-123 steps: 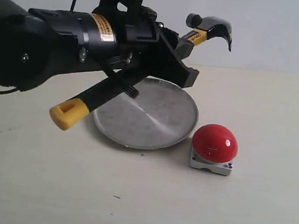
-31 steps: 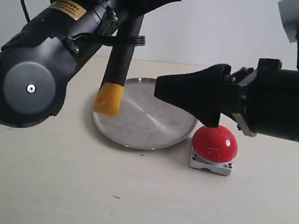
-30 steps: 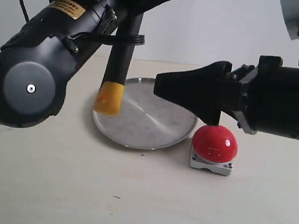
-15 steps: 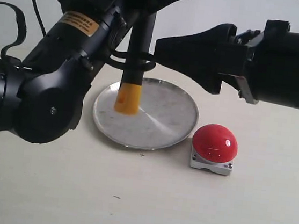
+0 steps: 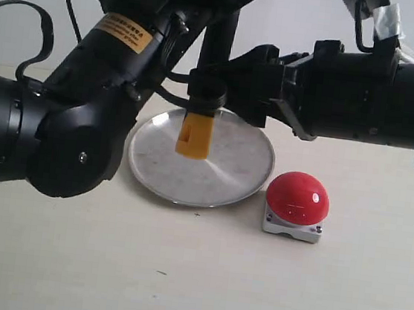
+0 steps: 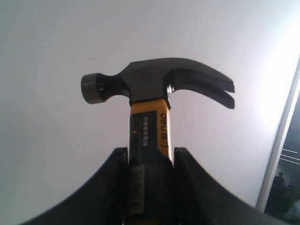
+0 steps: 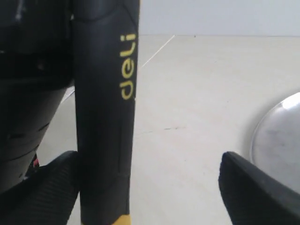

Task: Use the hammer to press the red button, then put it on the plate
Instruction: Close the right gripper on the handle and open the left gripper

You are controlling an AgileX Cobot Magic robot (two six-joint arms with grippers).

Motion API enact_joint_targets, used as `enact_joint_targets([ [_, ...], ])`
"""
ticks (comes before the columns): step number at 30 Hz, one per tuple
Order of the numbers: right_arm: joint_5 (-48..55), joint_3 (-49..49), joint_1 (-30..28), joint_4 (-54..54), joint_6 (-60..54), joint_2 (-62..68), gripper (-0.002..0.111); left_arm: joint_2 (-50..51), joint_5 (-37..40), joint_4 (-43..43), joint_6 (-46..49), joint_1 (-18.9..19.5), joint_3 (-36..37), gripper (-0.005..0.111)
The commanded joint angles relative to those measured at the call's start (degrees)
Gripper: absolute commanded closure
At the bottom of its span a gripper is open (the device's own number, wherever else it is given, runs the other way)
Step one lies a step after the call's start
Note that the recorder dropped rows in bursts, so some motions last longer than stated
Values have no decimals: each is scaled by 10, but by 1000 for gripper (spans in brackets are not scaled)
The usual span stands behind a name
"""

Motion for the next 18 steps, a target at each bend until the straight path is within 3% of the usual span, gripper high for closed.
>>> enact_joint_targets([
  [1, 17, -20, 2, 1, -3, 19, 31, 10, -43, 49, 5, 0, -11, 107],
  [7, 11, -30, 2, 1, -19, 22, 33, 20, -43, 51, 7, 0, -27, 107],
  [18, 30, -31, 2, 1, -45, 22, 77, 20, -43, 97, 37, 6, -27, 107],
])
